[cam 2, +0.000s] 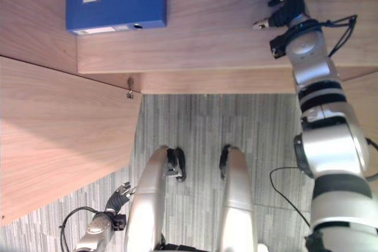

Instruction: Walk over to the cabinet, pick up the folder, carry it to the office cabinet, place the folder inside the office cabinet, then close the office cabinet door

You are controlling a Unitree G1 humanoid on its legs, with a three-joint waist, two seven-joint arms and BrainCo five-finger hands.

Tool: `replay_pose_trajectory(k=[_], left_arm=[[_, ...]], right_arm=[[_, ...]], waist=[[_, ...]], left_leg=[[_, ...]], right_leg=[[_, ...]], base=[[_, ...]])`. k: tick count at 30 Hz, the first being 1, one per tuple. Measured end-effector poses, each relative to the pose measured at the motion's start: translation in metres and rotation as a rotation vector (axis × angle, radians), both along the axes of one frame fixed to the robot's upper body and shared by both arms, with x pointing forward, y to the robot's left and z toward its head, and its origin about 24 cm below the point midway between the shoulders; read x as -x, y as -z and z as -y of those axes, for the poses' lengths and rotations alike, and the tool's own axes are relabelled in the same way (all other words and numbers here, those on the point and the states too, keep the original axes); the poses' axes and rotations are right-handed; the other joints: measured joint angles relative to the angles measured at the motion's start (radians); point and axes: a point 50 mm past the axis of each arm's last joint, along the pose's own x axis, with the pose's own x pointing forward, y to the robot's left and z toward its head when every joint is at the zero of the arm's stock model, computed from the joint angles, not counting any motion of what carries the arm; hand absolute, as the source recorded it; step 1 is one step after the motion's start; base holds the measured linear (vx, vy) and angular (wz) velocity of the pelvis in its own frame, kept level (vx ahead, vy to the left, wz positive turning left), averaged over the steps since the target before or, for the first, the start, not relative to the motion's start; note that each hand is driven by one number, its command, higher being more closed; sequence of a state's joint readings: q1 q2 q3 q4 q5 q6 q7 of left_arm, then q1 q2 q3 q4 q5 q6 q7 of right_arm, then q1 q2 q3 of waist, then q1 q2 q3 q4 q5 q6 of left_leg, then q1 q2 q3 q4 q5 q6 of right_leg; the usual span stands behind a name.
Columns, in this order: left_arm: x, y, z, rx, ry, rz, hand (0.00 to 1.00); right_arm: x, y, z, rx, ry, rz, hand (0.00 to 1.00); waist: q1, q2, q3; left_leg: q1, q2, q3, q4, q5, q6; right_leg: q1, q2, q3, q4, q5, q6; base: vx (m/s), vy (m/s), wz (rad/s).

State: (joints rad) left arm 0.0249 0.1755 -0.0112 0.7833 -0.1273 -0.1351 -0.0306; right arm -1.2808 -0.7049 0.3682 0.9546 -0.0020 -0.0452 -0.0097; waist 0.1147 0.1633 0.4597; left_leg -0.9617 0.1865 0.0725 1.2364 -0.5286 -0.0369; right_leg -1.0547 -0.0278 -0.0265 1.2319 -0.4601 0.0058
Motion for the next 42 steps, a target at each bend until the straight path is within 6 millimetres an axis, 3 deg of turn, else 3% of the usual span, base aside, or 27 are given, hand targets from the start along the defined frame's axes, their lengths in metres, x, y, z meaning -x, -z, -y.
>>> replay_pose_trajectory(k=[5,6,10,16,18,20,23,26,28,29,32,34,35,38,42], left_arm=[[0.003,0.001,-0.003,-0.008,0.009,-0.014,0.00],[0.006,0.003,-0.005,-0.017,0.007,-0.030,0.00],[0.015,0.007,-0.015,-0.068,0.019,-0.076,0.00],[0.022,0.010,-0.022,-0.125,0.052,-0.118,0.00],[0.026,0.012,-0.023,-0.126,0.050,-0.130,0.00],[0.027,0.013,-0.022,-0.126,0.051,-0.136,0.00],[0.028,0.015,-0.014,-0.113,0.084,-0.142,0.00],[0.034,0.020,-0.002,-0.085,0.115,-0.163,0.00],[0.038,0.023,0.002,-0.073,0.112,-0.176,0.00],[0.039,0.023,0.001,-0.075,0.114,-0.178,0.00],[0.043,0.028,0.003,-0.069,0.103,-0.209,0.00],[0.045,0.031,0.006,-0.061,0.096,-0.228,0.00],[0.045,0.033,0.009,-0.060,0.090,-0.239,0.00],[0.039,0.035,0.022,-0.046,0.082,-0.237,0.00],[0.041,0.039,0.032,-0.042,0.062,-0.251,0.00]], right_arm=[[-0.004,0.028,-0.017,0.266,-0.009,-0.086,0.00],[-0.006,0.036,-0.026,0.345,-0.015,-0.101,0.00],[-0.009,0.082,-0.052,0.514,-0.063,-0.190,0.00],[-0.002,0.143,-0.051,0.541,-0.076,-0.339,0.00],[0.004,0.172,-0.053,0.548,-0.079,-0.417,0.00],[0.008,0.189,-0.054,0.531,-0.082,-0.466,0.00],[0.023,0.230,-0.057,0.471,-0.097,-0.583,0.00],[0.046,0.279,-0.067,0.439,-0.140,-0.738,0.00],[0.081,0.330,-0.071,0.384,-0.190,-0.950,0.00],[0.091,0.343,-0.073,0.351,-0.198,-0.999,0.00],[0.151,0.400,-0.077,0.182,-0.193,-1.232,0.00],[0.175,0.416,-0.069,0.069,-0.142,-1.301,0.00],[0.191,0.426,-0.061,-0.105,-0.052,-1.324,0.00],[0.217,0.439,-0.047,-0.450,0.169,-1.299,0.00],[0.255,0.455,-0.047,-0.777,0.402,-1.261,0.00]], waist=[[-0.006,-0.002,0.000],[-0.013,-0.010,-0.002],[-0.026,-0.041,-0.016],[-0.018,-0.078,-0.041],[-0.016,-0.093,-0.058],[-0.016,-0.098,-0.062],[-0.012,-0.115,-0.088],[-0.011,-0.117,-0.131],[-0.007,-0.115,-0.178],[-0.005,-0.116,-0.186],[-0.018,-0.114,-0.244],[-0.026,-0.113,-0.275],[-0.039,-0.114,-0.299],[-0.070,-0.115,-0.347],[-0.072,-0.117,-0.365]], left_leg=[[0.068,0.010,0.011,-0.086,0.030,-0.010],[0.087,0.010,0.022,-0.120,0.041,-0.008],[0.165,0.014,0.047,-0.241,0.088,-0.010],[0.303,0.003,0.064,-0.408,0.145,-0.012],[0.363,-0.007,0.067,-0.480,0.171,-0.013],[0.407,-0.009,0.068,-0.524,0.186,-0.016],[0.496,-0.027,0.070,-0.626,0.225,-0.019],[0.597,-0.035,0.073,-0.743,0.267,-0.026],[0.663,-0.044,0.084,-0.826,0.296,-0.033],[0.678,-0.046,0.085,-0.847,0.304,-0.035],[0.760,-0.084,0.080,-1.012,0.385,-0.040],[0.800,-0.102,0.075,-1.084,0.422,-0.039],[0.825,-0.113,0.064,-1.122,0.440,-0.036],[0.827,-0.132,0.036,-1.133,0.448,-0.031],[0.887,-0.142,0.047,-1.147,0.451,-0.026]], right_leg=[[0.069,0.012,-0.006,-0.098,0.029,0.013],[0.087,0.012,-0.005,-0.133,0.048,-0.004],[0.160,0.025,0.000,-0.258,0.103,-0.008],[0.304,0.025,-0.006,-0.426,0.159,-0.015],[0.365,0.021,-0.013,-0.493,0.177,-0.016],[0.412,0.020,-0.023,-0.538,0.192,-0.015],[0.503,0.011,-0.033,-0.627,0.215,-0.016],[0.613,0.011,-0.053,-0.744,0.256,-0.012],[0.686,0.011,-0.058,-0.834,0.282,-0.002],[0.701,0.011,-0.060,-0.853,0.290,0.001],[0.776,-0.009,-0.075,-0.980,0.341,0.022],[0.815,-0.016,-0.081,-1.043,0.365,0.030],[0.848,-0.020,-0.087,-1.086,0.384,0.035],[0.880,-0.036,-0.100,-1.140,0.409,0.043],[0.955,-0.040,-0.089,-1.199,0.436,0.048]], base=[[0.02,0.098,-0.10],[0.03,0.090,-0.09],[0.06,0.111,-0.13],[0.09,0.080,0.00],[0.09,0.032,0.07],[0.07,0.013,0.07],[0.10,0.003,0.13],[0.11,0.025,0.11],[0.10,0.035,0.09],[0.10,0.043,0.07],[0.09,0.055,0.19],[0.09,0.074,0.21],[0.08,0.073,0.18],[0.05,0.070,0.21],[0.00,0.034,-0.07]])
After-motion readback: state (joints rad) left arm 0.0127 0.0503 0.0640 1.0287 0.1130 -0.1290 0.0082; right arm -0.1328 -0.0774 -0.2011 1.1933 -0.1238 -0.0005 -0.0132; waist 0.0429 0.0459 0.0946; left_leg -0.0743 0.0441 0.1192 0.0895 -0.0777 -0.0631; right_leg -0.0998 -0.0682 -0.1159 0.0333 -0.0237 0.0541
